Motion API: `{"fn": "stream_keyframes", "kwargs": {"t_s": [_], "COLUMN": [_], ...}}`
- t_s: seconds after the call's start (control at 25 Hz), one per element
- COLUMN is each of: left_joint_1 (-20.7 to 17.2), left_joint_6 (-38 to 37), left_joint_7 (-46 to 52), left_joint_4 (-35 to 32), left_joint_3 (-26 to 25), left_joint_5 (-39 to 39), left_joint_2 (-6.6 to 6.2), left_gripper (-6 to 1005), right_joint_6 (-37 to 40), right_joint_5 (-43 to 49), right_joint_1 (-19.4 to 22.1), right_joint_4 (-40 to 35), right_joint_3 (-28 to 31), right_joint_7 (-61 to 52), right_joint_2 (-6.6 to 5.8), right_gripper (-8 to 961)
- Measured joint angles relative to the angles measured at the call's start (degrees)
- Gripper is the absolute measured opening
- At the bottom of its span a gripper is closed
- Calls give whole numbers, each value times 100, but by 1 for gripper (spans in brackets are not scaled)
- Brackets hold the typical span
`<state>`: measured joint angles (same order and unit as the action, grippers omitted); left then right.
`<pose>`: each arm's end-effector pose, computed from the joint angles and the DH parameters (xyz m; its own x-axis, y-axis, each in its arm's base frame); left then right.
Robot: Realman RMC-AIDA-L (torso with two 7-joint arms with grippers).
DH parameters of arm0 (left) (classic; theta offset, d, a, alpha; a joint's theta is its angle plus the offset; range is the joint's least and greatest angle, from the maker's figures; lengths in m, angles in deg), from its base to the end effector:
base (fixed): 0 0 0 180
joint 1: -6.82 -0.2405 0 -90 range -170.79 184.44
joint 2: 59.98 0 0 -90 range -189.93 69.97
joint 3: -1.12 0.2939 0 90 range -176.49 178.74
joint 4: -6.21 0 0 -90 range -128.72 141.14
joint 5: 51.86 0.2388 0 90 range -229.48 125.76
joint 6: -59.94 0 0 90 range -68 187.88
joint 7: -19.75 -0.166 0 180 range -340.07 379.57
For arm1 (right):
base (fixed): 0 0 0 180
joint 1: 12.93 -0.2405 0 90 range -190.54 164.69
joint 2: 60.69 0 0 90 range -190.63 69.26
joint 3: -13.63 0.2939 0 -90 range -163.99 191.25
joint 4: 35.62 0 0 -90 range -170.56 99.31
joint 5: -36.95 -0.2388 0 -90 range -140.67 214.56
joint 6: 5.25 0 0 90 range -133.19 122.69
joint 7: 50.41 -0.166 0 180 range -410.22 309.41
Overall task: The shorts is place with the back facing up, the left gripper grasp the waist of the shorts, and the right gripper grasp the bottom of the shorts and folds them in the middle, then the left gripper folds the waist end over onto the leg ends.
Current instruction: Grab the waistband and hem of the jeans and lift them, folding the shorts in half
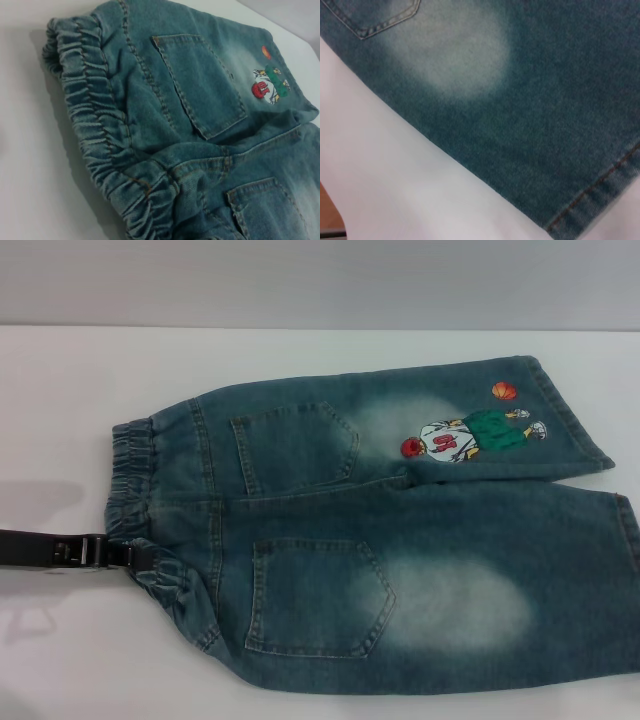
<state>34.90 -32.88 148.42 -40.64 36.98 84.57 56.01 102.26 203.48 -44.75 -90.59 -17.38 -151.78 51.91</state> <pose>-0.3614 0.3550 0.0067 0.2864 0.9228 0.2576 0.9570 -0.2886 -0.0302 0.3922 0.3207 0.0724 0.6227 -0.7420 0.2485 -0.7158 -0.6684 -0.2022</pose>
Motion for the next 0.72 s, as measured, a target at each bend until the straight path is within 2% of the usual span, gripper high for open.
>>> {"fn": "stream_keyframes", "kwargs": {"t_s": [0.16, 0.72], "left_joint_1": [-1, -5], "left_joint_6": [3, 0], "left_joint_7": [0, 0], "left_joint_4": [0, 1], "left_joint_3": [0, 0], "left_joint_5": [2, 15], "left_joint_2": [2, 12], "left_gripper": [44, 44], "right_joint_6": [-42, -199], "right_joint_5": [2, 2], "right_joint_1": [-20, -81], "right_joint_4": [4, 149], "right_joint_3": [-54, -66], "right_joint_7": [-2, -16], "right_joint_2": [40, 63], "right_gripper": [679, 679]}}
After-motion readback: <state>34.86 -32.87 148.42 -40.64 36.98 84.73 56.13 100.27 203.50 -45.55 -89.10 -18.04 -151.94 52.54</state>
